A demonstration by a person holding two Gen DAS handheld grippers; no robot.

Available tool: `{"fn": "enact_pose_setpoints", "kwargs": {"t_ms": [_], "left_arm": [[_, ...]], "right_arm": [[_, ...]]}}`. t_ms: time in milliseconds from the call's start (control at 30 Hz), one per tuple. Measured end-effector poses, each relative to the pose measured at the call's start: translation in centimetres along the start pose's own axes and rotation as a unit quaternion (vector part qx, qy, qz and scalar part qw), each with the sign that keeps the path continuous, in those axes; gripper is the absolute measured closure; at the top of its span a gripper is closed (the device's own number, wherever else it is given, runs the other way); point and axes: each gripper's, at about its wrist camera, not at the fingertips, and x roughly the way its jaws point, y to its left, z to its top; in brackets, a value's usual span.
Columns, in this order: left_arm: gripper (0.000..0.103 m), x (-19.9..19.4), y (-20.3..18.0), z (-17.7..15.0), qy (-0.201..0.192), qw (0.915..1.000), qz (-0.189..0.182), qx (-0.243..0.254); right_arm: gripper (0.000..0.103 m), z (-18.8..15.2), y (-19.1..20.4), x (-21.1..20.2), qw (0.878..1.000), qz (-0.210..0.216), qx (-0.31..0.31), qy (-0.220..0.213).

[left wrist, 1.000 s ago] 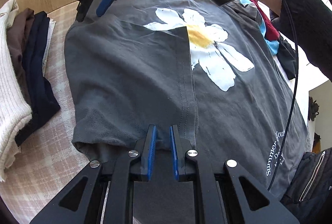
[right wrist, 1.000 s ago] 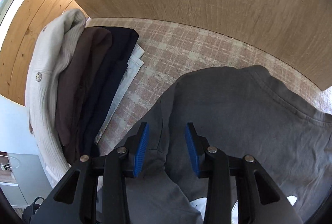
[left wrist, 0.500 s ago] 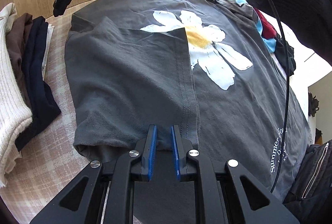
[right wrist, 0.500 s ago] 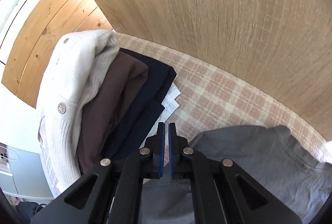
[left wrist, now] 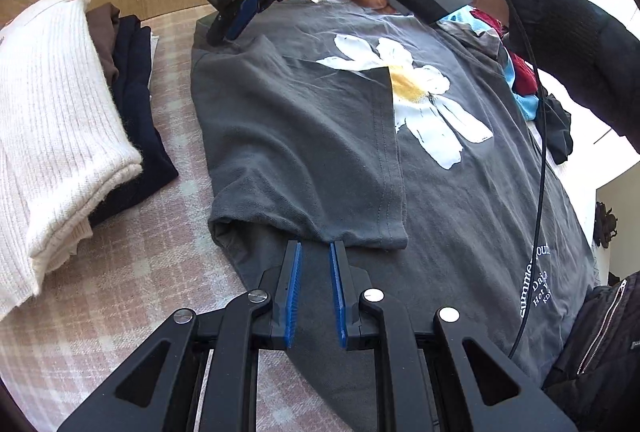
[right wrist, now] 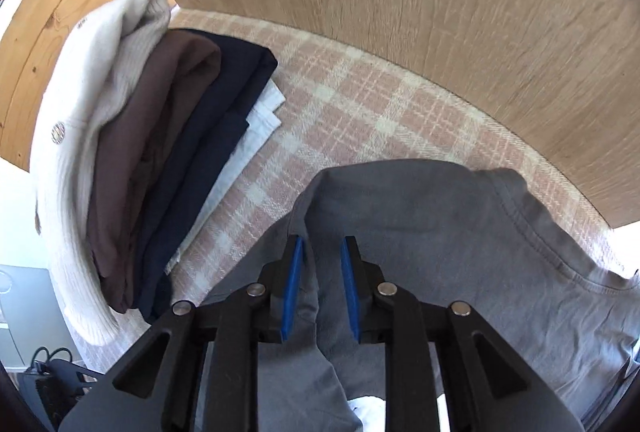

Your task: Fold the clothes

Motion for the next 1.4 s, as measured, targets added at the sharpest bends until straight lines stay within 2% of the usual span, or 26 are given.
{"fn": "enact_pose_setpoints", "kwargs": {"t_ms": [67,133,233,333,400,500,533,600,700,800,867,933,1033,1100,1200,1267,1300,1400], "left_arm": [[0.089,0.0,0.1,-0.3,0.003,1.0,0.002,0.0],[0.089,0.1,0.3,-0.6,0.006,1.0,0.005,-0.003],[0.089,0.1,0.3,-1.1,0.009,0.9999,0.004,-0.006],[0.089,0.1,0.2,-1.6,0.013,0.9999,0.004,-0.003],[0.089,-0.4,0.3,-2.0,0.011,0.9998,0.016,-0.002],[0.089,-1.8,1.3,-2.9,-0.001,0.9995,0.006,-0.03],[0.089,-2.3,1.6,-3.3,-0.004,0.9992,0.004,-0.04],[0.089,-3.2,1.8,-4.0,-0.009,0.9987,0.007,-0.05],[0.089,-4.3,1.8,-5.0,-0.016,0.9977,0.0,-0.065],[0.089,-4.6,1.2,-5.4,-0.021,0.9972,-0.016,-0.07],[0.089,-4.2,1.0,-5.2,-0.024,0.9969,-0.023,-0.071],[0.089,-3.7,1.1,-4.1,-0.034,0.9965,-0.037,-0.068],[0.089,-2.6,1.4,-2.0,-0.044,0.9957,-0.058,-0.058],[0.089,-1.7,1.7,-0.8,-0.047,0.9955,-0.065,-0.05],[0.089,0.0,2.2,0.5,-0.036,0.9974,-0.048,-0.039],[0.089,1.0,3.0,0.4,-0.02,0.9989,-0.001,-0.044],[0.095,1.2,3.4,0.1,-0.015,0.9985,0.016,-0.049],[0.093,-0.5,3.4,-0.3,-0.019,0.9978,0.01,-0.063]], "right_arm": [[0.083,0.1,0.5,0.0,1.0,0.013,-0.014,-0.015],[0.097,0.3,1.0,0.0,0.999,0.044,-0.022,-0.011],[0.099,0.9,2.2,-0.6,0.998,0.015,-0.048,-0.032],[0.099,1.5,2.1,-1.4,0.997,0.008,-0.04,-0.061],[0.099,1.8,2.1,-1.1,0.996,-0.018,-0.046,-0.073],[0.099,1.1,2.3,-0.6,0.992,-0.106,-0.057,-0.032],[0.099,0.3,2.5,-1.7,0.992,-0.101,-0.059,-0.048],[0.097,-2.1,3.3,-4.0,0.993,-0.052,-0.069,-0.08],[0.097,-6.8,5.4,-4.1,0.992,-0.009,-0.112,-0.057],[0.097,-10.5,7.8,-1.3,0.988,-0.01,-0.154,-0.025],[0.096,-11.2,9.1,-0.5,0.982,-0.04,-0.18,-0.043],[0.096,-11.1,9.0,-0.8,0.986,-0.04,-0.161,-0.03],[0.095,-12.1,7.9,-3.5,0.99,-0.007,-0.131,-0.056],[0.089,-13.1,7.3,-4.4,0.992,-0.009,-0.108,-0.058],[0.087,-13.5,5.0,-4.6,0.997,-0.002,-0.069,-0.045],[0.087,-13.6,4.3,-4.6,0.998,-0.004,-0.053,-0.036],[0.087,-14.0,3.9,-4.6,0.998,-0.011,-0.052,-0.033],[0.084,-15.1,2.7,-4.6,0.998,-0.032,-0.043,-0.026]]}}
